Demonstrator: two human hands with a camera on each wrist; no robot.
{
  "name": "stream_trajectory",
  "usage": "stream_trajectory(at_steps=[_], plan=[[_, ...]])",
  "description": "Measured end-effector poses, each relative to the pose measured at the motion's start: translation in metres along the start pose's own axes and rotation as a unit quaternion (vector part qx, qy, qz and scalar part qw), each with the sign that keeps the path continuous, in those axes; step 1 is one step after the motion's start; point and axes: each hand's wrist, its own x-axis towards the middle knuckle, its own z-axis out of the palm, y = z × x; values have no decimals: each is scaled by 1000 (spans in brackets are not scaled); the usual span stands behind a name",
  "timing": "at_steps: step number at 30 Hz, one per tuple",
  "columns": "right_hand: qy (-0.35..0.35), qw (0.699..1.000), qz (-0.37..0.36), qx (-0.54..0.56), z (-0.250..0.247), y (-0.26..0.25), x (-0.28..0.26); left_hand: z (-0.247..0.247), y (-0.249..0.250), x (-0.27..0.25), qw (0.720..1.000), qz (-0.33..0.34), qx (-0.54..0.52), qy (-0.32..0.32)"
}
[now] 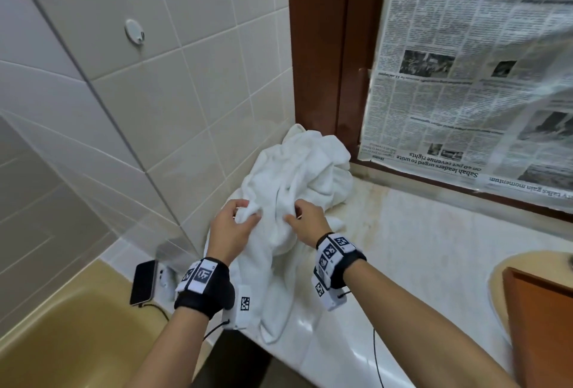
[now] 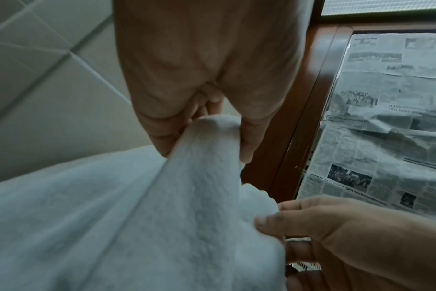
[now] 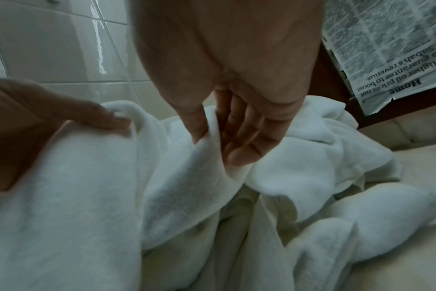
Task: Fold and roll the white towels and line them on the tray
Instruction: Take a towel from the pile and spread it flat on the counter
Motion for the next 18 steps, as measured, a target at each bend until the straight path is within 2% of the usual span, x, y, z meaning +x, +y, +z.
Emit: stream_trajectory(at_steps=[4,6,11,15,18], plan=[[54,996,-61,41,-32,-6,-10,-22,12,1,994,20,-98,33],[84,992,-77,53,-58,-11,-17,-31,22,2,989,44,-139,27],[166,976,-102,96,-130,-13,-40,-29,57,5,977,106,-177,-42],[224,963,-108,102,-176,-11,-73,-5,87,3,966,151,-180,-111],[268,954,-85,102,-199,2,-101,20,101,-3,953,172,-184,-166]])
